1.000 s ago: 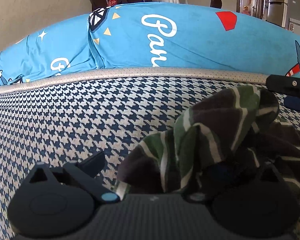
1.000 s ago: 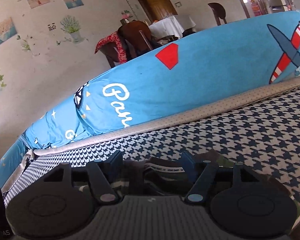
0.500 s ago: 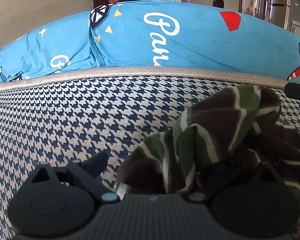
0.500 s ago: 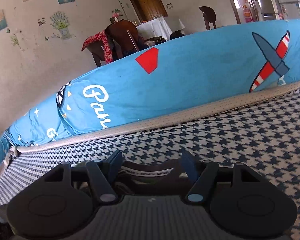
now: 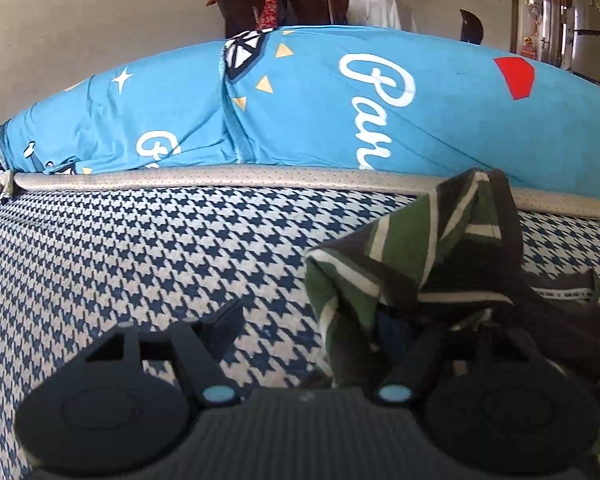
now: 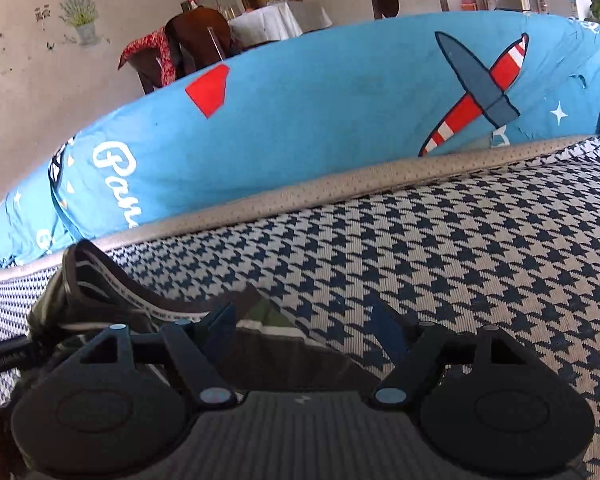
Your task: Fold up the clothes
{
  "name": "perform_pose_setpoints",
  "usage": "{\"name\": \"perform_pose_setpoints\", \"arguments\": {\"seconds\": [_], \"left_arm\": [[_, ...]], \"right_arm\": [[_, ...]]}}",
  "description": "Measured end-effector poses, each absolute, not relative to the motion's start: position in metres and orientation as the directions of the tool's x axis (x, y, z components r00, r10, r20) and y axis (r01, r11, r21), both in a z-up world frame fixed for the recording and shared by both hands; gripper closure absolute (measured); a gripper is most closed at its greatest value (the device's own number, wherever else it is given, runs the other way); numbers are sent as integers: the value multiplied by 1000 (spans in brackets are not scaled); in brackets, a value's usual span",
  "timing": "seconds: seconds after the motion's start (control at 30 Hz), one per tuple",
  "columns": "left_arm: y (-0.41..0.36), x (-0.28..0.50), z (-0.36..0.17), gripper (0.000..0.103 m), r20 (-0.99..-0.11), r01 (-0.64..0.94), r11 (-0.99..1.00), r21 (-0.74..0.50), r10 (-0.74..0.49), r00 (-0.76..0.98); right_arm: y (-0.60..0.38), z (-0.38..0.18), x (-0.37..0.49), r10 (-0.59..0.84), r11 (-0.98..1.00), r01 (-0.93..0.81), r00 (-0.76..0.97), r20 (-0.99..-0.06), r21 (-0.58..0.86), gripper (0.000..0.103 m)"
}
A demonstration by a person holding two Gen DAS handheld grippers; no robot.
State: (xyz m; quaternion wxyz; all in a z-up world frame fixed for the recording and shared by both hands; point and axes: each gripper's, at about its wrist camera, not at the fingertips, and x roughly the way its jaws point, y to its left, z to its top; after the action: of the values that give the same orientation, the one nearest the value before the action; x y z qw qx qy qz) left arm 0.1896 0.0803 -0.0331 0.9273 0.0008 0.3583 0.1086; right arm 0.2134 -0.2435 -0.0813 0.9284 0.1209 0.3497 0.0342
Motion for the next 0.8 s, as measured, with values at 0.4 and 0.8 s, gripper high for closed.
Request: {"name": "perform_pose_setpoints", "arguments": {"seconds": [0.4, 0.8], "left_arm": [[120, 195, -33, 23, -702, -314, 950, -4, 221, 677], [107, 195, -35, 12, -710, -246, 969, -20, 160, 686]], "right_arm": [[-221, -105, 224, 150, 986, -60, 724, -674, 155, 24], [-192, -108, 219, 144, 986, -162, 732, -666, 35, 92]]}}
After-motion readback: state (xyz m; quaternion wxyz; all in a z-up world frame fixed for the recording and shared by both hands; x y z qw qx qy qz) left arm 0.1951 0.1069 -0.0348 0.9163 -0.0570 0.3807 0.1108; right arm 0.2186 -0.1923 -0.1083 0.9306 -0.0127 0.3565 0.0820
